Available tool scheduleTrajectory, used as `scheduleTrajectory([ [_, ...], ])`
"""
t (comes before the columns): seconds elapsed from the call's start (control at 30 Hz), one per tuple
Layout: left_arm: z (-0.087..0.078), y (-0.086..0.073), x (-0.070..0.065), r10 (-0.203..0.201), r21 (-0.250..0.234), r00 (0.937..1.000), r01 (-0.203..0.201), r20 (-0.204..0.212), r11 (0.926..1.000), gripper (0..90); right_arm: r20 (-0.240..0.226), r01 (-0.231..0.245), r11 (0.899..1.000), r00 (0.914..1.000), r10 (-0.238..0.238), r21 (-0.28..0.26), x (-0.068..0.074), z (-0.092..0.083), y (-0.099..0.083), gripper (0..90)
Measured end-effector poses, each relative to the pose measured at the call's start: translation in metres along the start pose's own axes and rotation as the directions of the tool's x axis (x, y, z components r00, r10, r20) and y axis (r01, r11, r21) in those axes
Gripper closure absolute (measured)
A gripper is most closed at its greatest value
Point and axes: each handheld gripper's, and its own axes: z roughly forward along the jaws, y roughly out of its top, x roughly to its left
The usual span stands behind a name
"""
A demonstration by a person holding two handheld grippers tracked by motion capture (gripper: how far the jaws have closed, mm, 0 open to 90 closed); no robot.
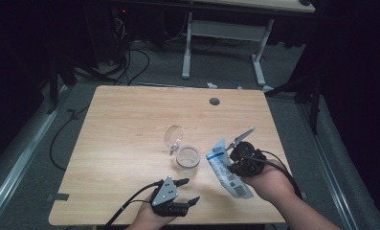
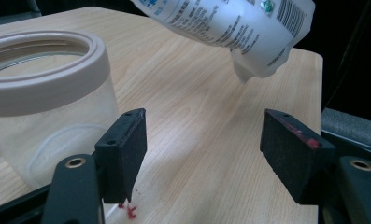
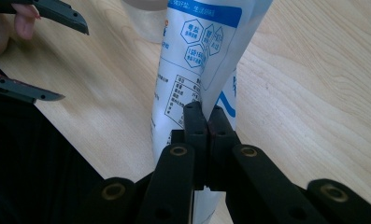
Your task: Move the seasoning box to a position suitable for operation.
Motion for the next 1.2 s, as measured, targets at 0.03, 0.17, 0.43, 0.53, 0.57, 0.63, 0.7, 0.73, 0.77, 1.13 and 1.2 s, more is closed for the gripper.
scheduleTrajectory([
  [0.03, 0.000, 0.001, 0.000, 0.001, -0.006, 1.0000, -0.001, 0.000, 1.0000, 32.1, 0.000, 0.002, 1.000, 1.0000, -0.002, -0.002, 0.000, 0.000, 0.001, 90.0],
  [0.17, -0.001, 0.005, -0.001, 0.004, -0.021, 1.0000, -0.004, -0.001, 0.9998, 32.1, -0.004, 0.011, 1.000, 0.9999, -0.011, -0.009, 0.005, -0.001, 0.007, 89.9],
  [0.43, 0.005, 0.007, -0.005, 0.007, -0.019, 0.9998, -0.006, 0.017, 0.9998, 30.4, 0.003, 0.029, 1.000, 0.9996, -0.029, -0.013, 0.012, -0.005, 0.016, 89.9],
  [0.53, 0.008, 0.007, -0.006, 0.012, -0.012, 0.9998, -0.011, 0.015, 0.9999, 29.3, -0.001, 0.038, 0.999, 0.9993, -0.038, -0.012, 0.014, -0.005, 0.019, 89.9],
  [0.57, 0.009, 0.007, -0.007, 0.013, -0.009, 0.9998, -0.013, 0.015, 0.9999, 28.6, 0.000, 0.044, 0.999, 0.9991, -0.044, -0.010, 0.014, -0.005, 0.020, 89.9],
  [0.63, 0.012, 0.007, -0.007, 0.013, -0.008, 0.9998, -0.013, 0.013, 0.9999, 27.5, -0.002, 0.039, 0.999, 0.9992, -0.040, -0.006, 0.016, -0.004, 0.022, 89.9],
  [0.7, 0.014, 0.007, -0.008, 0.012, -0.005, 0.9998, -0.011, 0.018, 0.9999, 27.3, -0.005, 0.042, 0.999, 0.9991, -0.042, -0.004, 0.018, -0.003, 0.024, 89.9],
  [0.73, 0.016, 0.008, -0.008, 0.010, -0.004, 0.9997, -0.010, 0.021, 0.9999, 27.1, -0.004, 0.046, 0.999, 0.9989, -0.046, -0.003, 0.018, -0.003, 0.025, 89.9],
  [0.77, 0.017, 0.008, -0.009, 0.008, -0.004, 0.9997, -0.008, 0.023, 1.0000, 26.9, -0.004, 0.052, 0.999, 0.9986, -0.053, -0.004, 0.018, -0.002, 0.025, 89.9],
  [1.13, 0.033, 0.011, -0.015, 0.010, 0.017, 0.9990, -0.011, 0.044, 0.9998, 25.0, -0.031, 0.055, 0.998, 0.9980, -0.054, 0.008, 0.022, -0.002, 0.032, 90.0],
  [1.2, 0.037, 0.012, -0.017, 0.013, 0.019, 0.9989, -0.014, 0.044, 0.9997, 24.4, -0.033, 0.051, 0.999, 0.9982, -0.051, 0.016, 0.022, -0.002, 0.034, 90.0],
])
